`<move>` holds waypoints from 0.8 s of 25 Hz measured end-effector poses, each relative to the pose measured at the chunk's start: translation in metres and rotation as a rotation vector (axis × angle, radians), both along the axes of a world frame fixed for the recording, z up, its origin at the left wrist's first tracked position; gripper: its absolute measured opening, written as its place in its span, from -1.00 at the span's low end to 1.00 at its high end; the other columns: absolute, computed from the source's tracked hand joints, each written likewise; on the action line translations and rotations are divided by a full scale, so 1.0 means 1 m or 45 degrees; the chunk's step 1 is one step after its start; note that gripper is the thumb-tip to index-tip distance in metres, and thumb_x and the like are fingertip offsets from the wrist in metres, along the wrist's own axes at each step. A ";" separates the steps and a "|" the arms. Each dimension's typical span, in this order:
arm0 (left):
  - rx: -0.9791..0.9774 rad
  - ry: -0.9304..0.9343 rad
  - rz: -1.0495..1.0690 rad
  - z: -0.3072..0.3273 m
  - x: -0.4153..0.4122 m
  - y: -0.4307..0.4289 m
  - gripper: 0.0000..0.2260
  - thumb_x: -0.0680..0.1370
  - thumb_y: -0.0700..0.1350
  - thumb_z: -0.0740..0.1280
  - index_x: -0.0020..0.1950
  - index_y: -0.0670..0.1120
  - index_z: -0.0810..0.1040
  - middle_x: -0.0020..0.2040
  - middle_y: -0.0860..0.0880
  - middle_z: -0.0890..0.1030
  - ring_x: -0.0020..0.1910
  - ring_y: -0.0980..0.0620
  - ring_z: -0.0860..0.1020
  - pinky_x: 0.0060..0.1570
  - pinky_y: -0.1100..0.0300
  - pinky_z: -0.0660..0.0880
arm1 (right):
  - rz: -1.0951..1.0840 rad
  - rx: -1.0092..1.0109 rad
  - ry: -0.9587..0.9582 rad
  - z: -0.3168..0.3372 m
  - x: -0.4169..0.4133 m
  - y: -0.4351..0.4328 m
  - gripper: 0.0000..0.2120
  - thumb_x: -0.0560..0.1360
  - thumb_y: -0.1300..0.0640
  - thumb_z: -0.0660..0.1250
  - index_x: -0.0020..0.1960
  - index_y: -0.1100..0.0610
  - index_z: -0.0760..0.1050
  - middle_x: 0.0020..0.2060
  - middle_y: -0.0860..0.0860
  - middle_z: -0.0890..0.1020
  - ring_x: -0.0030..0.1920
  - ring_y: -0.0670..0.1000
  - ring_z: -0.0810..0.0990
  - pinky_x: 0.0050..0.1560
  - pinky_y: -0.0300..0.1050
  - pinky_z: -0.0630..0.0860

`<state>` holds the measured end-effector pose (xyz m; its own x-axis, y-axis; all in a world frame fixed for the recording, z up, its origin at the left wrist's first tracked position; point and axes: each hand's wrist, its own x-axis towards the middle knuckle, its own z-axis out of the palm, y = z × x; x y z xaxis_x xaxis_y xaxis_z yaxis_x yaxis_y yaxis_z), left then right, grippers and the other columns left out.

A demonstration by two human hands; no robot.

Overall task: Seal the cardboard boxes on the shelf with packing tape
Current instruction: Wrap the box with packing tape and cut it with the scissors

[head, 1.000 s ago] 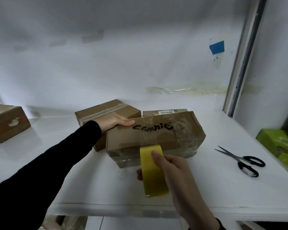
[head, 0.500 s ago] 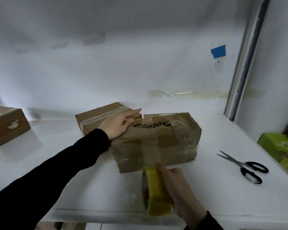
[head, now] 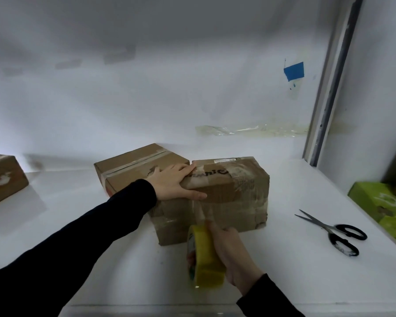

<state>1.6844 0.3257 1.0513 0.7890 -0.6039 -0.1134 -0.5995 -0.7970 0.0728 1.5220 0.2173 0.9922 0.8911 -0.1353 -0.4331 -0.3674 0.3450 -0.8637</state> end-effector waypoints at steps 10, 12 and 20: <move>-0.305 0.302 -0.092 0.025 0.016 -0.005 -0.09 0.09 0.45 0.30 0.30 -0.06 0.50 -0.05 0.11 0.58 -0.01 0.07 0.51 0.04 0.10 0.40 | 0.172 -0.375 -0.424 0.031 -0.040 -0.007 -0.73 0.50 -0.08 0.27 -0.11 0.13 0.53 -0.17 0.10 0.70 -0.18 -0.01 0.69 -0.19 -0.21 0.60; -0.294 0.449 -0.118 0.030 0.013 -0.005 -0.22 0.08 0.44 0.32 0.21 0.09 0.58 -0.18 0.27 0.61 -0.11 0.24 0.54 -0.05 0.23 0.41 | 0.181 -0.564 -0.461 0.039 -0.048 -0.009 -0.66 0.48 -0.14 0.27 -0.17 0.14 0.55 -0.30 -0.04 0.66 -0.25 -0.16 0.62 -0.24 -0.35 0.51; -0.470 0.622 0.026 0.025 0.021 -0.006 -0.42 0.17 0.31 0.46 -0.01 -0.09 0.69 -0.15 0.01 0.69 -0.21 0.14 0.60 -0.12 0.31 0.48 | 0.059 -0.700 0.038 -0.007 -0.046 -0.013 -0.58 0.50 -0.27 0.16 -0.17 0.10 0.43 -0.27 0.04 0.54 -0.29 -0.11 0.47 -0.23 -0.22 0.40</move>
